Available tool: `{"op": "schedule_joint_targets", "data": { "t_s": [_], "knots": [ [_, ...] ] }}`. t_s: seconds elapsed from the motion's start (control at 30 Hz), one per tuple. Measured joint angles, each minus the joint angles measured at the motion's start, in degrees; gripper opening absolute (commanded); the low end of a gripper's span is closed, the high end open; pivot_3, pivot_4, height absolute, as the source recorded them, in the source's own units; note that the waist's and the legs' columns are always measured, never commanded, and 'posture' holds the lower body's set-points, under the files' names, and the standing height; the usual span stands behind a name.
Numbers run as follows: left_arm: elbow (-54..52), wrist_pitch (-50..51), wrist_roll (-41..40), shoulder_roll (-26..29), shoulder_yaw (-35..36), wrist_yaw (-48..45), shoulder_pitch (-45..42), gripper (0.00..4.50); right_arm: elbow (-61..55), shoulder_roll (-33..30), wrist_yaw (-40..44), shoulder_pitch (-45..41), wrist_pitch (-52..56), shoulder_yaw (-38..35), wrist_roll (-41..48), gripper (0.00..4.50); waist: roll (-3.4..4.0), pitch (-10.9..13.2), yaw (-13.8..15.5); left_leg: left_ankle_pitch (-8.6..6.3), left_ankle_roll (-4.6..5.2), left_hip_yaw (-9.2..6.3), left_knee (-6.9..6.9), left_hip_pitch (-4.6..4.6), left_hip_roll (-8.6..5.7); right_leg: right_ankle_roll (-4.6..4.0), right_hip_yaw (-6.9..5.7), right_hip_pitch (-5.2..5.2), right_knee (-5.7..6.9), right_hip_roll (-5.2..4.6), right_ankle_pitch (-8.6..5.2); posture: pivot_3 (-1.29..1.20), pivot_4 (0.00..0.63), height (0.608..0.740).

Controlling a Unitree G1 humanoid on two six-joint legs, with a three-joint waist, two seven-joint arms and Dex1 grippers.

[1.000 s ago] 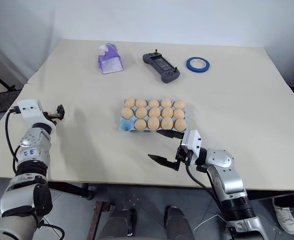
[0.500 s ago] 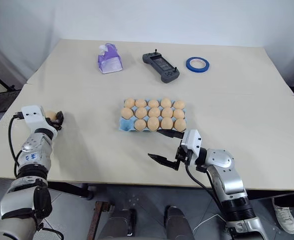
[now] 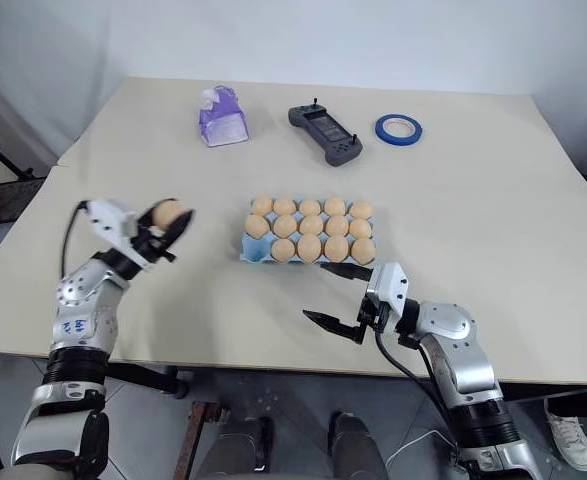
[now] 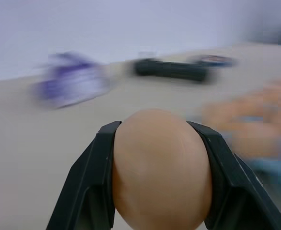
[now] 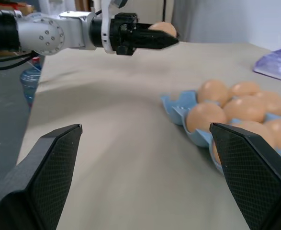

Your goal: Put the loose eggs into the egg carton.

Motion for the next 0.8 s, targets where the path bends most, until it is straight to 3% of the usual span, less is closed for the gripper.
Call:
{"op": "schedule_joint_targets", "data": {
  "t_s": [0.4,0.47,0.67,0.8],
  "knots": [
    [8.44,0.42,5.44,-4.69,-6.97,-3.51,-8.42,1.75,-2.82,-0.16,-3.50,3.05,-0.09,-0.57,-0.38,4.50,-0.01,0.01,0.16,0.12,0.28,0.35,0.08,0.06,0.08,0.03,-0.15,-0.11,0.19,0.17,0.01,0.00,0.150,0.740],
    [9.47,0.09,5.67,-4.89,-7.34,-4.38,-8.52,2.50,-3.15,-0.12,-4.02,3.06,-0.10,-0.57,-0.45,4.50,-0.01,0.01,0.17,0.12,0.29,0.40,0.10,0.07,0.08,0.04,-0.13,-0.13,0.23,0.17,0.01,0.00,0.150,0.740],
    [9.42,-0.38,5.63,-4.69,-7.22,-7.19,-8.29,4.22,-3.27,0.28,-4.84,3.51,-0.15,-0.48,-0.57,4.50,-0.01,0.01,0.27,0.15,0.33,0.41,0.14,0.09,0.08,0.04,-0.11,-0.14,0.35,0.17,0.02,0.00,0.150,0.740],
    [6.67,-0.45,5.96,-1.62,-6.75,-7.37,-5.87,4.22,-3.31,0.31,-4.90,3.71,-0.29,-0.50,-0.62,4.50,-0.01,0.01,-0.14,0.15,0.32,0.50,0.13,0.12,0.11,0.04,0.01,-0.19,0.40,0.20,0.02,0.00,0.150,0.740]
  ]
}}
